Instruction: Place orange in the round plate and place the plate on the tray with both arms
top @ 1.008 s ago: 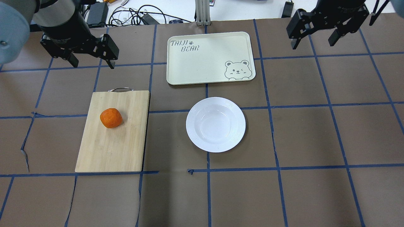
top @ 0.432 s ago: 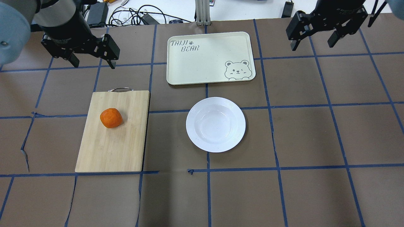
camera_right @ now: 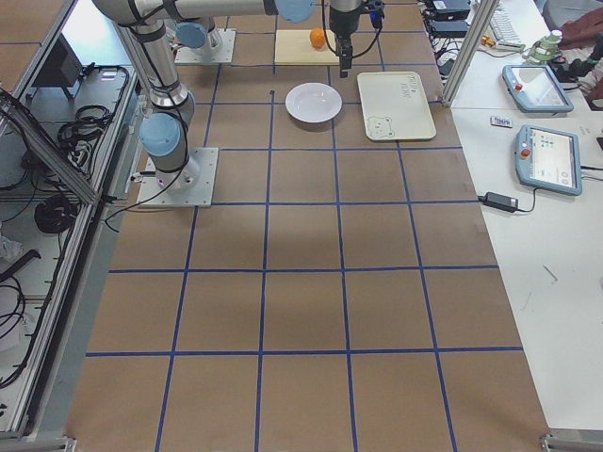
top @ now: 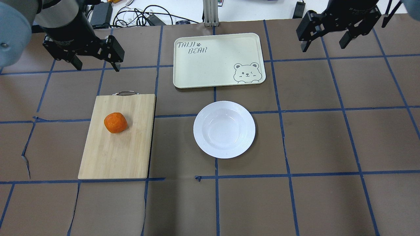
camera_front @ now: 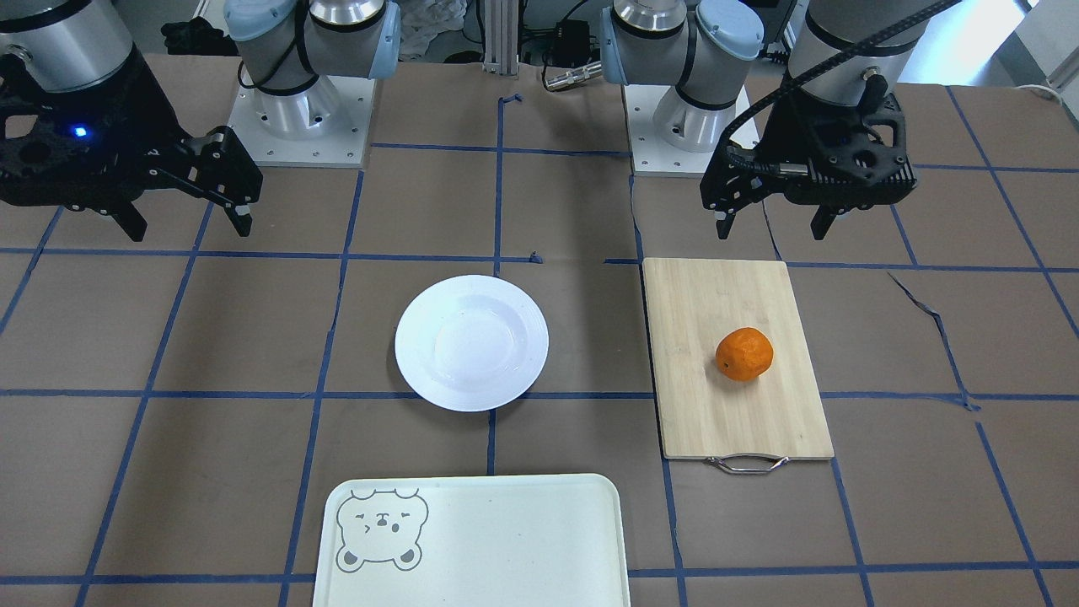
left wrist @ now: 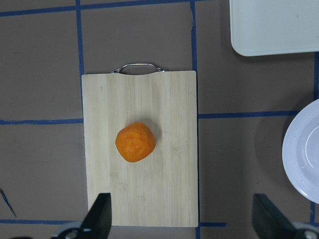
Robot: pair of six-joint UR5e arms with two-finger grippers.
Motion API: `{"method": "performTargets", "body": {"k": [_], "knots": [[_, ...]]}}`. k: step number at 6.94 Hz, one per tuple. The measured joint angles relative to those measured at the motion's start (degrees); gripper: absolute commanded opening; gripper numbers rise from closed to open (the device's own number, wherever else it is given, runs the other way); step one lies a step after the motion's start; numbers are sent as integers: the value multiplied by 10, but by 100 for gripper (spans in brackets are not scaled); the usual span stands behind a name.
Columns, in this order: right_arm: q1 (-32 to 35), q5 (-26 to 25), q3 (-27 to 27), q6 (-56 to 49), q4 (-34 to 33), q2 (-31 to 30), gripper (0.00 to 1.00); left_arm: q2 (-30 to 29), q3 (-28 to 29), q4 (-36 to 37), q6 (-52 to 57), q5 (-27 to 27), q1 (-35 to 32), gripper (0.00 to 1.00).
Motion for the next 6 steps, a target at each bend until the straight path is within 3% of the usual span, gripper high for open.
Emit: {"method": "performTargets", "body": {"k": [6], "knots": [[23, -5, -4, -2, -37, 25, 100, 0, -1, 0, 0, 0, 1, 100]]}}
